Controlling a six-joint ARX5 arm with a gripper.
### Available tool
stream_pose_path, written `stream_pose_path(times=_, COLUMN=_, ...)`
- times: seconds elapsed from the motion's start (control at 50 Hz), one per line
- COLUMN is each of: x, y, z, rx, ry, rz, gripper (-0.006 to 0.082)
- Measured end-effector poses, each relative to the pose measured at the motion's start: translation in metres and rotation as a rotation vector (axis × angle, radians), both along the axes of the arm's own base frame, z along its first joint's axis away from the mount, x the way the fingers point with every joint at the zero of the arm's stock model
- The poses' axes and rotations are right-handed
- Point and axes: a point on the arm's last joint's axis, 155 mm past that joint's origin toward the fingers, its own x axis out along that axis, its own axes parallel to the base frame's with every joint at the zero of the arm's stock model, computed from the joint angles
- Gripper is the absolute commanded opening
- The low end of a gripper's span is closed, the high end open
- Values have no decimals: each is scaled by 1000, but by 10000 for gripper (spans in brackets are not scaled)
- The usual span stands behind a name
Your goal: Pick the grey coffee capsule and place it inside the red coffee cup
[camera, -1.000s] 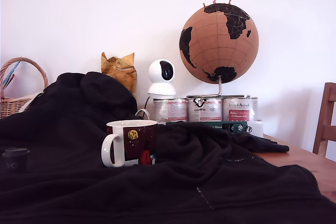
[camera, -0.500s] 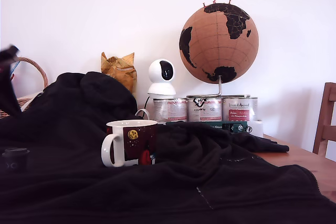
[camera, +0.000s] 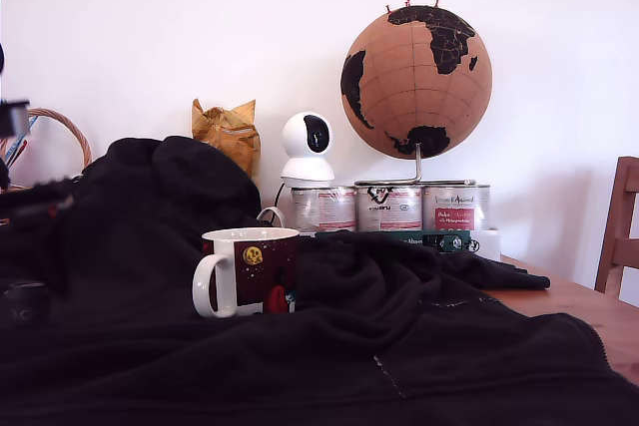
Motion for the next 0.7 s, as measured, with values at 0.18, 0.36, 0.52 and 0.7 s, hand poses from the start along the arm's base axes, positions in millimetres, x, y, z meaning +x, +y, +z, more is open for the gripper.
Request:
stream_pose_path(times=0.18, x=0, y=0, z=-12, rx=11, ry=29, rz=-7, gripper=442)
stream_pose_path(times=0.36, x=6, y=-1, z=-7, rx=10, ry=7, rz=-13, gripper=37)
stream_pose_path(times=0.52, x=13, y=-13, z=2, rx=-3, ry=-26, rz=-42, gripper=38)
stream_pose_path(times=0.7, x=25, y=-37, z=21, rx=-31, ry=-82, rz=-98, gripper=38)
